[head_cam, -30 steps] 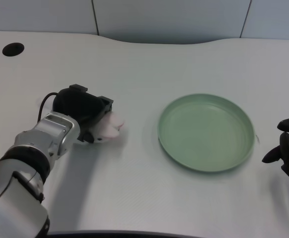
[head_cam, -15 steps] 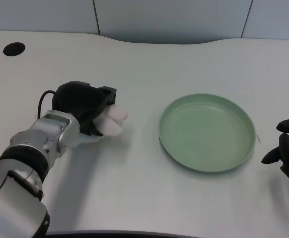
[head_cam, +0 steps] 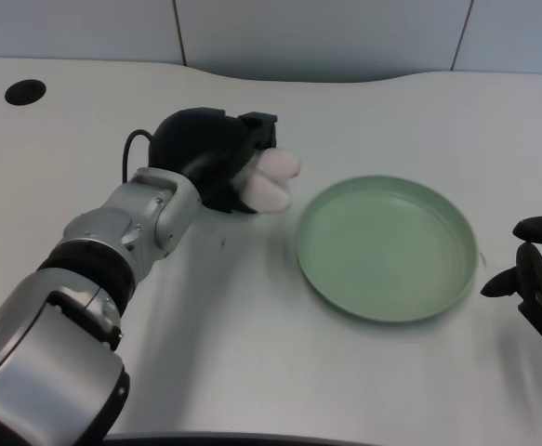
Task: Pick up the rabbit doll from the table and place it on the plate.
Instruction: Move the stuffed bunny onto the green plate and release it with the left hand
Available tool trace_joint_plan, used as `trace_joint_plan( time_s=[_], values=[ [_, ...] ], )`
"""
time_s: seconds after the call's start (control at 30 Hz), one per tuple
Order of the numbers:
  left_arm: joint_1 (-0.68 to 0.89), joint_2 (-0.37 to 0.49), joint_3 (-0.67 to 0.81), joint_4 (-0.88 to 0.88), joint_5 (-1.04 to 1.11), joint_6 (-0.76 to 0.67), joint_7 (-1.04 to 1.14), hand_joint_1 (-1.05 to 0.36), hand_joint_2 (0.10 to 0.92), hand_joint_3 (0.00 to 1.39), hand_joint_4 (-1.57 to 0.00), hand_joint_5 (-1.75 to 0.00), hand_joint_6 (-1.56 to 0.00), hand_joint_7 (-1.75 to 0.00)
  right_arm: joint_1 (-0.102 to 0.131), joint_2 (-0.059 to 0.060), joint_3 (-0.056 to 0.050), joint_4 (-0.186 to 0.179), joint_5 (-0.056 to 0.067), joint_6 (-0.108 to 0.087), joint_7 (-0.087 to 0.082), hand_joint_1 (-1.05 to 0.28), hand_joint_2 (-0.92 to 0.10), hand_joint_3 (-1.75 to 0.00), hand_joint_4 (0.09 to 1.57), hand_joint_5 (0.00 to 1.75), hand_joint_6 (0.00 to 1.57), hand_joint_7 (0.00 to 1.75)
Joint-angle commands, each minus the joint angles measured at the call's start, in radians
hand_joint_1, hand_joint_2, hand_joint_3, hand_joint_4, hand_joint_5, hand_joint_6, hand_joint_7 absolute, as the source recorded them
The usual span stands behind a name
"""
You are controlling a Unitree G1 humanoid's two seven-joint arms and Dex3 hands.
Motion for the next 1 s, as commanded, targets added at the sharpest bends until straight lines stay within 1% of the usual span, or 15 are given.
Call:
trace_joint_plan(
  time_s=[0.03, 0.13, 0.2, 0.4, 0.43, 0.5, 0.57, 0.6, 0.67, 0.73, 0.77, 0.8, 0.83, 0.9, 1.0],
  values=[
    [-0.04, -0.03, 0.001, -0.011, -0.004, -0.038, 0.004, -0.14, 0.876, 0.1, -0.84, -1.75, -0.6, -1.75, 0.008, 0.005, 0.009, -0.01, -0.011, 0.004, -0.017, -0.26, -0.92, -0.69, 0.32, 1.75, 0.0, 1.75],
    [-0.067, -0.07, -0.007, -0.013, 0.0, -0.046, -0.009, -0.14, 0.883, 0.1, -0.85, -1.75, -0.59, -1.75, 0.003, 0.006, 0.017, 0.002, -0.021, -0.009, -0.012, -0.27, -0.92, -0.7, 0.36, 1.75, 0.01, 1.75],
    [-0.078, -0.091, -0.012, -0.014, 0.004, -0.054, -0.008, -0.14, 0.886, 0.1, -0.85, -1.75, -0.59, -1.75, 0.001, 0.005, 0.022, 0.005, -0.024, -0.008, -0.015, -0.27, -0.92, -0.7, 0.38, 1.75, 0.02, 1.75],
    [-0.083, -0.098, -0.015, -0.01, 0.004, -0.061, -0.005, -0.14, 0.884, 0.1, -0.85, -1.75, -0.59, -1.75, 0.0, 0.003, 0.025, 0.006, -0.023, -0.009, -0.017, -0.27, -0.92, -0.7, 0.39, 1.75, 0.03, 1.75],
    [-0.094, -0.145, -0.023, -0.011, 0.008, -0.068, -0.004, -0.14, 0.884, 0.1, -0.85, -1.75, -0.59, -1.75, -0.004, 0.004, 0.026, 0.013, -0.024, -0.012, -0.016, -0.27, -0.92, -0.7, 0.39, 1.75, 0.03, 1.75],
    [-0.11, -0.21, -0.035, -0.01, 0.01, -0.072, -0.019, -0.16, 0.893, 0.11, -0.89, -1.75, -0.63, -1.75, -0.008, 0.005, 0.027, 0.022, -0.019, -0.014, -0.01, -0.29, -0.92, -0.66, 0.42, 1.75, 0.04, 1.75],
    [-0.115, -0.227, -0.038, -0.007, 0.009, -0.071, -0.026, -0.17, 0.898, 0.12, -0.89, -1.75, -0.63, -1.75, -0.01, 0.005, 0.027, 0.025, -0.017, -0.015, -0.006, -0.29, -0.92, -0.66, 0.42, 1.75, 0.04, 1.75],
    [-0.115, -0.243, -0.04, -0.004, 0.008, -0.067, -0.035, -0.17, 0.898, 0.12, -0.9, -1.75, -0.63, -1.75, -0.01, 0.003, 0.028, 0.033, -0.018, -0.024, 0.002, -0.29, -0.92, -0.66, 0.42, 1.75, 0.04, 1.75],
    [-0.116, -0.262, -0.043, 0.001, 0.006, -0.062, -0.046, -0.23, 0.897, 0.12, -0.82, -1.75, -0.58, -1.72, -0.012, 0.001, 0.028, 0.043, -0.019, -0.035, 0.012, -0.27, -0.92, -0.71, 0.43, 1.75, 0.02, 1.75],
    [-0.113, -0.277, -0.038, 0.007, -0.005, -0.054, -0.081, -0.23, 0.897, 0.12, -0.81, -1.75, -0.58, -1.72, -0.009, 0.003, 0.03, 0.043, -0.02, -0.041, 0.016, -0.26, -0.92, -0.72, 0.43, 1.75, 0.01, 1.75],
    [-0.111, -0.285, -0.034, 0.01, -0.012, -0.047, -0.105, -0.24, 0.892, 0.11, -0.77, -1.57, -0.62, -1.46, -0.006, 0.005, 0.032, 0.04, -0.02, -0.043, 0.016, -0.26, -0.92, -0.73, 0.42, 1.75, 0.03, 1.75],
    [-0.109, -0.29, -0.031, 0.011, -0.016, -0.043, -0.123, -0.24, 0.892, 0.1, -0.76, -1.5, -0.65, -1.35, -0.004, 0.006, 0.033, 0.038, -0.02, -0.045, 0.017, -0.25, -0.92, -0.74, 0.42, 1.75, 0.03, 1.75],
    [-0.108, -0.293, -0.029, 0.011, -0.019, -0.04, -0.133, -0.25, 0.892, 0.1, -0.76, -1.47, -0.66, -1.29, -0.003, 0.006, 0.034, 0.038, -0.021, -0.046, 0.017, -0.25, -0.92, -0.74, 0.42, 1.75, 0.04, 1.75],
    [-0.108, -0.293, -0.029, 0.011, -0.02, -0.04, -0.146, -0.24, 0.893, 0.1, -0.75, -1.44, -0.68, -1.24, -0.003, 0.006, 0.035, 0.036, -0.021, -0.045, 0.016, -0.25, -0.92, -0.74, 0.42, 1.75, 0.04, 1.75],
    [-0.107, -0.293, -0.03, 0.011, -0.019, -0.04, -0.163, -0.23, 0.896, 0.1, -0.74, -1.48, -0.67, -1.28, -0.002, 0.006, 0.036, 0.034, -0.022, -0.043, 0.014, -0.25, -0.92, -0.74, 0.42, 1.75, 0.04, 1.75]
  ],
)
